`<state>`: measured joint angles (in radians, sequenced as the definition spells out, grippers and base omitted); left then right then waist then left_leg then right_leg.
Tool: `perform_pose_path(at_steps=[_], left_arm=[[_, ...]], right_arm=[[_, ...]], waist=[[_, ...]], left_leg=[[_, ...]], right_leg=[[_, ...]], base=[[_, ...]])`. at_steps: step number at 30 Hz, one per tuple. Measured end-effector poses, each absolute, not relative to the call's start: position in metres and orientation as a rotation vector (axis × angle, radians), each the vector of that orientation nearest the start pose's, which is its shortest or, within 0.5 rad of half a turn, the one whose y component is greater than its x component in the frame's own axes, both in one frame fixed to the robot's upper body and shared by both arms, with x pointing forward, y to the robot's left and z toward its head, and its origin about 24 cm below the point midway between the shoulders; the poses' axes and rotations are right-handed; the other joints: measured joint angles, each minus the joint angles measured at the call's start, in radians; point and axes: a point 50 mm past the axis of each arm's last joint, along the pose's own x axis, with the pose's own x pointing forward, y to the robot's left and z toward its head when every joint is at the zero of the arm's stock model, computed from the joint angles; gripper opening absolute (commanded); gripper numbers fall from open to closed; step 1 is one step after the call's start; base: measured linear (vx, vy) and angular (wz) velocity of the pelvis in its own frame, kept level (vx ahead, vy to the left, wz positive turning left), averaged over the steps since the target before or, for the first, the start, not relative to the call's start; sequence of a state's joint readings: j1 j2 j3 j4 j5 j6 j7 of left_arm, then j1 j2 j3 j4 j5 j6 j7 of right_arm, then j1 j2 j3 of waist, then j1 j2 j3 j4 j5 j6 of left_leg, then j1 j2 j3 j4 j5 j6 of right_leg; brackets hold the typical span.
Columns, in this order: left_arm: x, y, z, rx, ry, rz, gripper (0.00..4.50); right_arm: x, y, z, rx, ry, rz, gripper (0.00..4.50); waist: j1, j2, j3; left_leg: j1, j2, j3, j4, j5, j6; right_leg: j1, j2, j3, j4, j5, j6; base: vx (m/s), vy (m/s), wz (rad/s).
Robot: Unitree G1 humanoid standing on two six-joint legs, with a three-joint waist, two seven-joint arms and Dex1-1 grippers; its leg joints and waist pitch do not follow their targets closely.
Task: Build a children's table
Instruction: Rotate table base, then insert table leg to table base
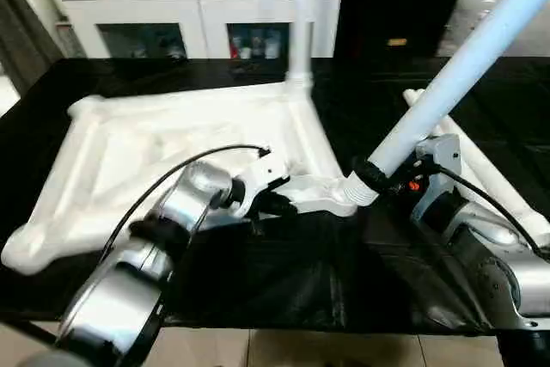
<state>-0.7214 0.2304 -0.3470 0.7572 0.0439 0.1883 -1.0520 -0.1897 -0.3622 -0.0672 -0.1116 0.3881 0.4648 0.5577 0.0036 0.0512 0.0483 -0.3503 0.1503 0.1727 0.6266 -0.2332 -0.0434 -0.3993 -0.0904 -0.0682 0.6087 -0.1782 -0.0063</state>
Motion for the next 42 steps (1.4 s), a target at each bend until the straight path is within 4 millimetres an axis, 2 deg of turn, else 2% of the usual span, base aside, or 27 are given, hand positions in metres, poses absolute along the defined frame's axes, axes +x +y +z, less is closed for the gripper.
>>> perform_pose_path(at_steps=[3,9,12,23,28,29,33,34,36,38,39,42], left_arm=[[0.318,0.093,0.045,0.397,0.441,-1.279,0.00],[0.298,0.093,0.047,0.447,0.381,-1.379,0.00],[0.297,0.093,0.047,0.442,0.385,-1.376,0.00],[0.297,0.094,0.047,0.471,0.362,-1.385,0.00],[0.303,0.092,0.047,0.498,0.345,-1.392,0.00],[0.303,0.092,0.047,0.491,0.351,-1.393,0.44],[0.305,0.092,0.047,0.473,0.360,-1.391,0.61],[0.305,0.093,0.047,0.477,0.353,-1.393,0.85],[0.306,0.093,0.046,0.479,0.349,-1.399,0.94],[0.306,0.093,0.046,0.473,0.349,-1.415,0.94],[0.307,0.094,0.046,0.472,0.352,-1.421,0.65],[0.308,0.094,0.046,0.471,0.358,-1.429,0.64]], right_arm=[[0.277,-0.180,0.092,0.057,0.153,0.625,1.89],[0.275,-0.172,0.091,0.033,0.177,0.720,1.89],[0.275,-0.169,0.090,0.027,0.184,0.749,1.89],[0.274,-0.172,0.089,0.012,0.198,0.772,1.89],[0.274,-0.172,0.089,0.011,0.197,0.774,1.89],[0.274,-0.171,0.089,0.011,0.197,0.775,1.89],[0.272,-0.172,0.087,0.015,0.204,0.779,1.89],[0.272,-0.172,0.087,0.015,0.204,0.780,1.89],[0.272,-0.172,0.087,0.015,0.204,0.780,1.89],[0.272,-0.172,0.087,0.015,0.204,0.784,1.89],[0.272,-0.172,0.087,0.015,0.204,0.788,1.89],[0.271,-0.172,0.087,0.014,0.207,0.790,1.89]], waist=[[-0.001,0.002,-0.001],[0.011,0.001,-0.001],[0.016,0.001,-0.001],[0.016,0.002,-0.001],[0.025,0.002,-0.001],[0.026,0.002,-0.001],[0.025,0.002,-0.001],[0.026,0.002,-0.001],[0.026,0.002,-0.001],[0.027,0.002,-0.001],[0.027,0.002,-0.001],[0.026,0.002,-0.001]], left_leg=[[-0.001,0.000,0.000,-0.004,0.000,0.000],[-0.002,0.000,0.000,-0.007,0.002,0.003],[-0.003,0.000,0.000,-0.007,0.001,0.003],[-0.003,0.000,0.000,-0.008,0.000,0.000],[-0.002,0.000,0.000,-0.008,-0.002,-0.003],[-0.002,0.000,0.000,-0.008,-0.002,-0.003],[-0.002,0.000,0.000,-0.008,-0.002,-0.003],[-0.002,0.000,0.000,-0.008,-0.002,-0.003],[-0.002,0.000,0.000,-0.008,-0.002,-0.003],[-0.002,0.000,0.000,-0.008,-0.002,-0.003],[-0.003,0.000,0.000,-0.008,-0.002,-0.003],[-0.002,0.000,0.000,-0.008,-0.002,-0.003]], right_leg=[[-0.001,0.000,0.000,-0.001,-0.002,0.003],[-0.003,0.000,-0.001,-0.001,-0.004,0.000],[-0.003,0.000,-0.001,-0.002,-0.004,0.000],[-0.004,0.000,-0.001,-0.002,-0.005,0.000],[-0.003,0.000,0.000,-0.002,-0.004,-0.001],[-0.003,0.000,0.000,-0.002,-0.004,-0.001],[-0.003,0.000,0.000,-0.002,-0.004,-0.001],[-0.003,0.000,0.000,-0.002,-0.003,-0.002],[-0.003,0.000,0.000,-0.002,-0.004,-0.002],[-0.003,0.000,0.000,-0.002,-0.004,-0.002],[-0.003,0.000,0.000,-0.002,-0.004,-0.002],[-0.003,0.000,0.000,-0.002,-0.003,-0.002]], base=[[0.000,0.000,0.00],[0.000,0.000,0.00],[0.000,0.000,0.00],[0.000,0.000,0.00],[0.000,0.000,0.00],[0.000,0.000,0.00],[0.000,0.000,0.00],[0.000,0.000,0.00],[0.000,0.000,0.00],[0.000,0.000,0.00],[0.000,0.000,0.00],[0.000,0.000,0.00]])
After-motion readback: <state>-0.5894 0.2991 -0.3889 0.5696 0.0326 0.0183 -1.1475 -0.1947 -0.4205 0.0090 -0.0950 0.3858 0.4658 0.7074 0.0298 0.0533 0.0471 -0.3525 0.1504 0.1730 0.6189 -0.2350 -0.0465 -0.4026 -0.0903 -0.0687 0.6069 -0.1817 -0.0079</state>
